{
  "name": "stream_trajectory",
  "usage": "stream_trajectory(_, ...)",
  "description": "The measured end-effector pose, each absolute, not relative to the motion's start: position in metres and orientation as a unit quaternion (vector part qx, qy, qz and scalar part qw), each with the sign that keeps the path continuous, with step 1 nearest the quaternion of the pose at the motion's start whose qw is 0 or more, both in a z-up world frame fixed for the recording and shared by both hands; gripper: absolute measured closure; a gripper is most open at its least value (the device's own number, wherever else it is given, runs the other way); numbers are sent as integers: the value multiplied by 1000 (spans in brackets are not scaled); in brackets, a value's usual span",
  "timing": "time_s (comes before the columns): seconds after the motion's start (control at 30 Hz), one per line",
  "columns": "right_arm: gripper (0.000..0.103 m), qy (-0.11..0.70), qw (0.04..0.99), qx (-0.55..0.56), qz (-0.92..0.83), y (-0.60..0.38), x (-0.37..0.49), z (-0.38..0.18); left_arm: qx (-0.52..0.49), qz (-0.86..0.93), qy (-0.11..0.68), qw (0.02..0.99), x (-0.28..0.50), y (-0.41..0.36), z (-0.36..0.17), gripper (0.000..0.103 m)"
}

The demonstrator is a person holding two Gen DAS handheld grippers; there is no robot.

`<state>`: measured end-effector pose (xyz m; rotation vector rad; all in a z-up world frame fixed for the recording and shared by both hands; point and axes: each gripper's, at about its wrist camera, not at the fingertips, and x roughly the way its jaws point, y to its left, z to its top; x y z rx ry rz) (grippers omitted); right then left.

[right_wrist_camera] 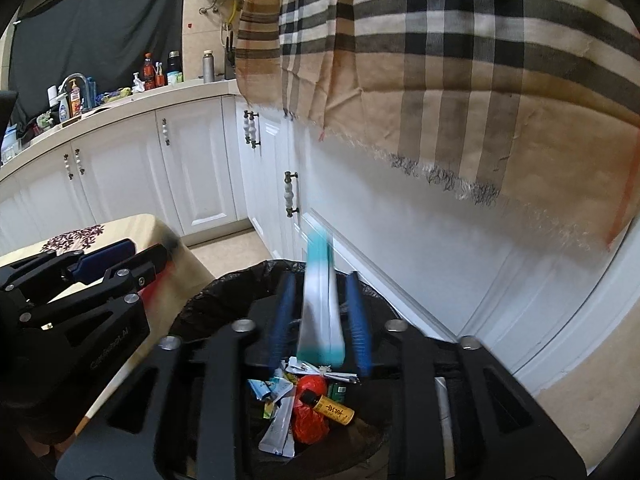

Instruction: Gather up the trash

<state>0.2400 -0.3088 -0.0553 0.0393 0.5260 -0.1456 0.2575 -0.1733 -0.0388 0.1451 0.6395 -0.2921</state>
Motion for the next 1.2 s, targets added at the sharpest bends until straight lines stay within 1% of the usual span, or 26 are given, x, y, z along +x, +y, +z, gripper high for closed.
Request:
stream_trajectory(0.03,70,260,963,20,-74,-310,241,-57,71,-142,314,936,258,-173,-40,61)
stream_trajectory(0.07,70,262,962,21,-75,-310,242,-58,68,-141,315,936,258,-173,-40,57)
stream_trajectory(0.1,70,263,962,22,-76,-311,242,-59,67,-141,316,936,259,-173,-41,56)
stream_trajectory(0.17,70,263,961,23,-77,-311,242,-60,68,-141,318,935,259,-173,-43,49)
stream_trajectory(0.23,69,262,962,21,-78,-310,241,-60,70,-140,318,935,259,-173,-43,47)
stream_trajectory(0.33,61,260,962,19,-81,-309,238,-60,69,-140,317,935,258,-172,-43,43)
stream_trajectory(0.43,57,258,962,19,-85,-310,236,-58,66,-137,316,937,257,-169,-42,39)
stream_trajectory(0.57,44,254,962,27,-92,-312,229,-54,62,-130,311,939,254,-163,-39,33)
stream_trajectory(0.83,38,252,963,25,-91,-300,217,-48,56,-113,311,942,241,-140,-35,33)
stream_trajectory(1.0,36,256,963,26,-86,-289,203,-47,44,-104,310,944,226,-121,-32,29)
stream_trajectory(1.07,32,256,963,24,-84,-284,196,-47,41,-102,311,944,217,-111,-32,28)
stream_trajectory(1.2,32,260,962,19,-77,-273,183,-48,47,-91,313,944,202,-97,-32,27)
